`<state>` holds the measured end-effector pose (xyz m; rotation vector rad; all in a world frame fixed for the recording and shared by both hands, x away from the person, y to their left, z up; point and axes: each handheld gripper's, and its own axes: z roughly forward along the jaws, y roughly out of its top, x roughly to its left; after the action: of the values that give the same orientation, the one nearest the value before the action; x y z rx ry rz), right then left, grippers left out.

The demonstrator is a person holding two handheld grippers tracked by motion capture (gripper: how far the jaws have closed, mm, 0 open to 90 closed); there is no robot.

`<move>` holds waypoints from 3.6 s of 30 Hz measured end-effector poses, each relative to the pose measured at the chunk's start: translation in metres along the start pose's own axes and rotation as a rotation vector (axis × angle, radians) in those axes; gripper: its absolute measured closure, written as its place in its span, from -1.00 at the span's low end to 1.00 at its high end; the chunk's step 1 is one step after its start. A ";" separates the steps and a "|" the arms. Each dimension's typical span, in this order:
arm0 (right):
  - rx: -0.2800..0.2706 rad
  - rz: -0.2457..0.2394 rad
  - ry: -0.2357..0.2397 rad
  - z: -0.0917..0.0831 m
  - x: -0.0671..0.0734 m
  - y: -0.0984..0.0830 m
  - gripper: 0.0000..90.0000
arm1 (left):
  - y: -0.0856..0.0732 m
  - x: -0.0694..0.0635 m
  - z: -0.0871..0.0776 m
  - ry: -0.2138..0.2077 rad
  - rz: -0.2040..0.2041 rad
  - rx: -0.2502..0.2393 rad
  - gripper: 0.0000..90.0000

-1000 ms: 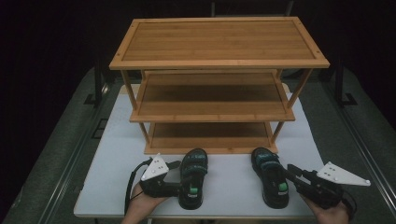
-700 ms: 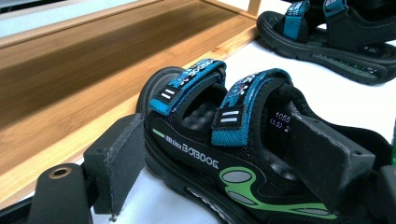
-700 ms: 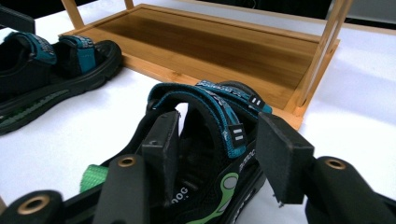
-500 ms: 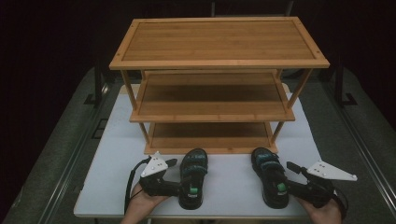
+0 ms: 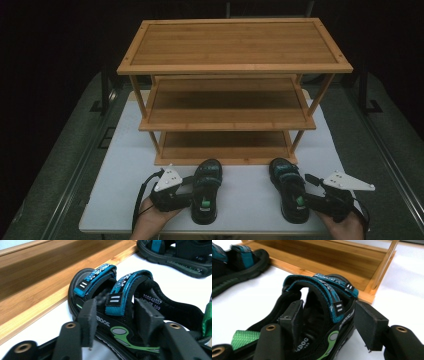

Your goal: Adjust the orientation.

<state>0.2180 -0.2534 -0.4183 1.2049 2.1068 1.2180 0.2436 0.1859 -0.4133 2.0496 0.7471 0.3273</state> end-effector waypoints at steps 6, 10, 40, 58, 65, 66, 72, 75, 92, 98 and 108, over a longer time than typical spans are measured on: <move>0.025 -0.002 -0.016 0.006 0.004 0.001 0.24 | 0.002 -0.005 0.002 0.037 0.009 0.019 0.52; 0.029 -0.005 -0.066 0.006 0.005 0.002 0.54 | 0.000 -0.003 0.001 0.034 0.015 0.009 0.60; -0.096 0.047 -0.057 0.031 0.049 0.035 0.73 | 0.011 0.008 0.001 0.223 -0.072 -0.154 0.70; -0.137 0.054 -0.162 0.103 0.063 0.060 0.73 | 0.026 0.020 0.051 0.333 -0.081 -0.189 0.71; -0.167 0.091 -0.160 0.114 0.061 0.062 0.73 | 0.027 0.023 0.056 0.326 -0.081 -0.211 0.71; -0.164 0.087 -0.146 0.118 0.062 0.062 0.73 | 0.026 0.023 0.056 0.323 -0.085 -0.212 0.71; -0.148 0.042 -0.130 0.120 0.060 0.061 0.67 | 0.025 0.024 0.055 0.303 -0.077 -0.207 0.65; -0.140 0.022 -0.104 0.119 0.056 0.061 0.53 | 0.027 0.025 0.053 0.286 -0.064 -0.194 0.52; -0.149 -0.001 -0.086 0.103 0.055 0.063 0.04 | 0.036 0.011 0.037 0.222 0.005 -0.242 0.04; -0.184 0.006 -0.056 0.088 0.057 0.062 -0.02 | 0.036 0.006 0.028 0.209 0.016 -0.247 0.00; -0.227 -0.004 0.037 0.051 0.055 0.055 -0.20 | 0.025 -0.003 0.000 0.137 0.032 -0.263 -0.18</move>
<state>0.2508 -0.1692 -0.3951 1.0835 1.9332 1.4431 0.2509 0.1735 -0.3923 1.8054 0.7136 0.5588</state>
